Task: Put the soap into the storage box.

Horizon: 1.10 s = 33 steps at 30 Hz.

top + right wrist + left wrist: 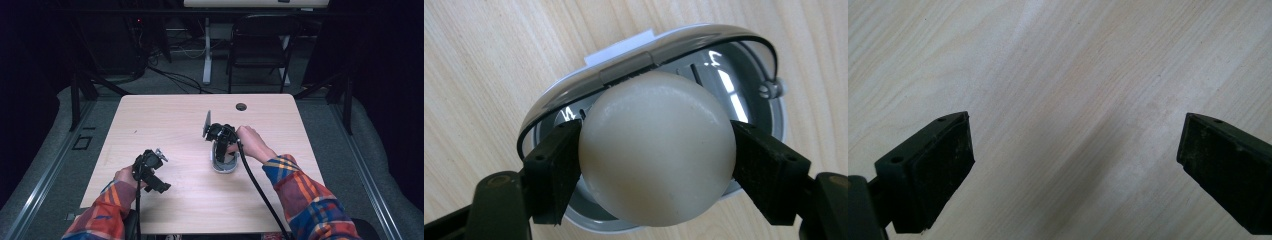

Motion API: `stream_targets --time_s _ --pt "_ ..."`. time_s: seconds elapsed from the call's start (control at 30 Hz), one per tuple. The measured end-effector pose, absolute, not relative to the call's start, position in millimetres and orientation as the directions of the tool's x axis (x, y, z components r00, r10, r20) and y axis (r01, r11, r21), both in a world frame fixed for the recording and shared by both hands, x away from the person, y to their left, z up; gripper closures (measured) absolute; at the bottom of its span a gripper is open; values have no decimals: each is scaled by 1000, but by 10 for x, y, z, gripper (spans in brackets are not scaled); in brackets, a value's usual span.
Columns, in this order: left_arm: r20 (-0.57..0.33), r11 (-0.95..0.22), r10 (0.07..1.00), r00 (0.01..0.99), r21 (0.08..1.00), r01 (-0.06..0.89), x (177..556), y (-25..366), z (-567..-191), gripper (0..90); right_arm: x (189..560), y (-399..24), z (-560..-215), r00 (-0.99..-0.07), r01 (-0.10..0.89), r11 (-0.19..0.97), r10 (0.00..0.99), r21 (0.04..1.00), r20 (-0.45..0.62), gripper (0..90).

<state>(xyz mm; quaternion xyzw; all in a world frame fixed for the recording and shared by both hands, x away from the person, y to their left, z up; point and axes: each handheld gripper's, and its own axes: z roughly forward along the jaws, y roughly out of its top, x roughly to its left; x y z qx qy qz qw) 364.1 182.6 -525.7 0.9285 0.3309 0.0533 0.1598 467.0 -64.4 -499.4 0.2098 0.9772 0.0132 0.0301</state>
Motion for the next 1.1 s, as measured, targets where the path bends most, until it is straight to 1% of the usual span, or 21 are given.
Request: stream_targets --time_s 0.07,0.27,0.4,0.57,0.67,0.93,1.1 --pt "-7 -730 631 775 332 598 3641 1826 -5257 16 4665 -646 -5013 -912 406 913 407 31 -53 242" --pt "-8 -731 631 776 332 597 3641 1824 -5257 16 4665 -679 -4993 -911 408 912 410 52 -38 237" --pt "-8 -731 631 776 329 597 3643 1822 -5257 16 4652 -695 -4950 -912 404 912 407 67 -44 218" --pt "-8 -729 632 775 333 598 3639 1818 -5261 16 4625 -744 -4881 -911 403 910 409 96 -51 164" --pt "-6 -731 630 776 332 596 3641 1818 -5261 16 4606 -764 -4849 -908 409 906 415 109 -50 159" --pt "-8 -731 630 777 333 596 3641 1818 -5260 16 4520 -888 -4662 -910 394 907 407 147 -73 142" --pt "-4 -731 631 776 331 596 3639 1815 -5258 16 4414 -1029 -4537 -906 394 901 414 181 -87 115"
